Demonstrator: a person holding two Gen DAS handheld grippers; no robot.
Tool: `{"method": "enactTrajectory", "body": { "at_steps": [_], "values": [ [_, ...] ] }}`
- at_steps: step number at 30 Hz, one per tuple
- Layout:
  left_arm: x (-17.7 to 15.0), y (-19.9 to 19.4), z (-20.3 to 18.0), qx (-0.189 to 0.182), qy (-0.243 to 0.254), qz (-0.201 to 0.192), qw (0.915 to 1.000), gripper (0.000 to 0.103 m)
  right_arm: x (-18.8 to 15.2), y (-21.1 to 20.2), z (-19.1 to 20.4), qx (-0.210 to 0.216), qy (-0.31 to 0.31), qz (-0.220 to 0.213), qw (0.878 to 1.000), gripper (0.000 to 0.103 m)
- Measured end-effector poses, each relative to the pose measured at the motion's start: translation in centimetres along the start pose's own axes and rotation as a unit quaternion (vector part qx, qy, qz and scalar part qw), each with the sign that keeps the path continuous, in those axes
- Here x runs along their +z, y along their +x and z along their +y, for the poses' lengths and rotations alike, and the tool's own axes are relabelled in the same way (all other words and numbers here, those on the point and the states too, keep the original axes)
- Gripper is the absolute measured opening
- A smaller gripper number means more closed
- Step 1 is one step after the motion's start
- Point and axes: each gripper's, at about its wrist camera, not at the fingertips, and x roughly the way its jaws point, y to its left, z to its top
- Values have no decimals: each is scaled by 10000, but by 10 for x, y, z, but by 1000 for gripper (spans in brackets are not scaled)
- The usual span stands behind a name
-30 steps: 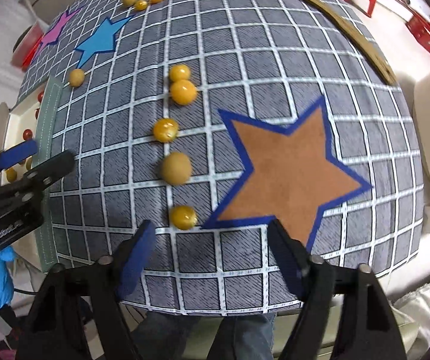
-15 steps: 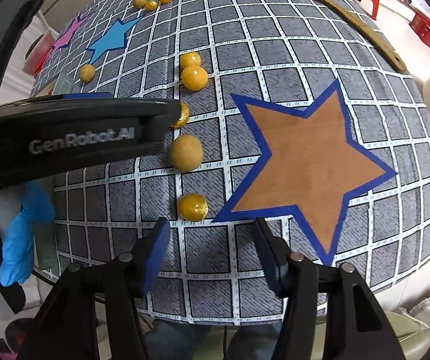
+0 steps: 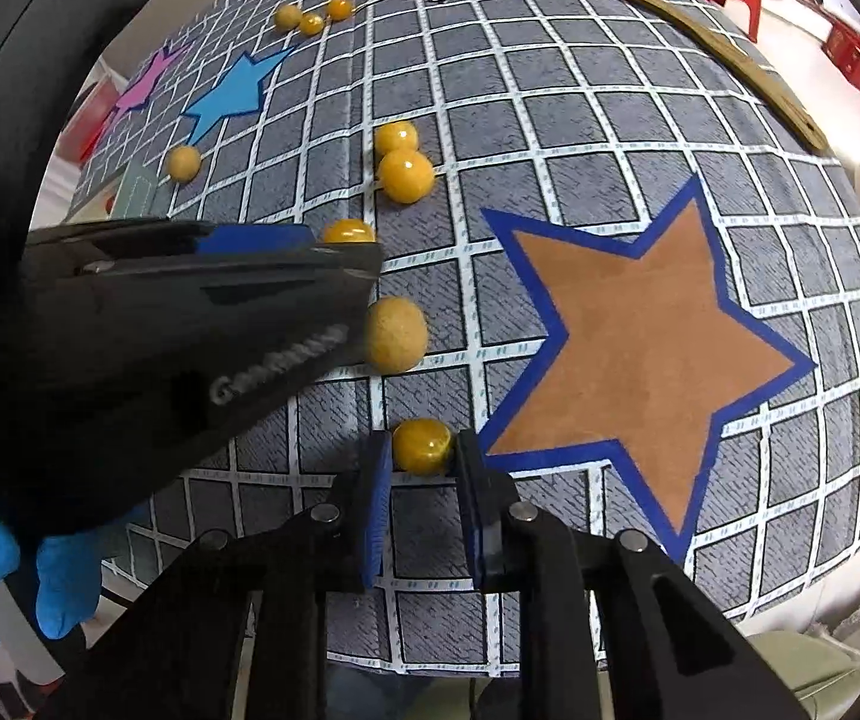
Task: Organize fruits
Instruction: 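Grasp a yellow tomato with the right tool while the left grasps another yellow tomato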
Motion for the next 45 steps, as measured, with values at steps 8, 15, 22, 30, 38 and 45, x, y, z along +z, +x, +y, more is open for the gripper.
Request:
{"method": "enactTrajectory", "body": {
  "at_steps": [8, 15, 22, 30, 38, 45],
  "values": [
    [-12, -15, 23, -136, -358, -103, 9992, 23, 4, -12, -26, 182, 390, 42, 9991, 23],
    [-28, -30, 44, -123, -631, -180, 9978, 23, 12, -22, -31, 207, 422, 43, 9989, 23],
    [-56, -55, 74, -72, -945, -316, 9950, 23, 14, -31, -24, 182, 236, 45, 9995, 23],
    [-57, -50, 72, -8, -1011, -339, 9943, 27, 14, -33, -18, 91, 84, 137, 9998, 23],
    [-33, -32, 60, 193, -1053, -444, 9933, 72, 6, -39, -28, 38, 193, 148, 9997, 23],
    [-22, -9, 46, 304, -896, -130, 9954, 52, 3, -44, -34, 45, 270, 117, 9996, 23]
  ]
}}
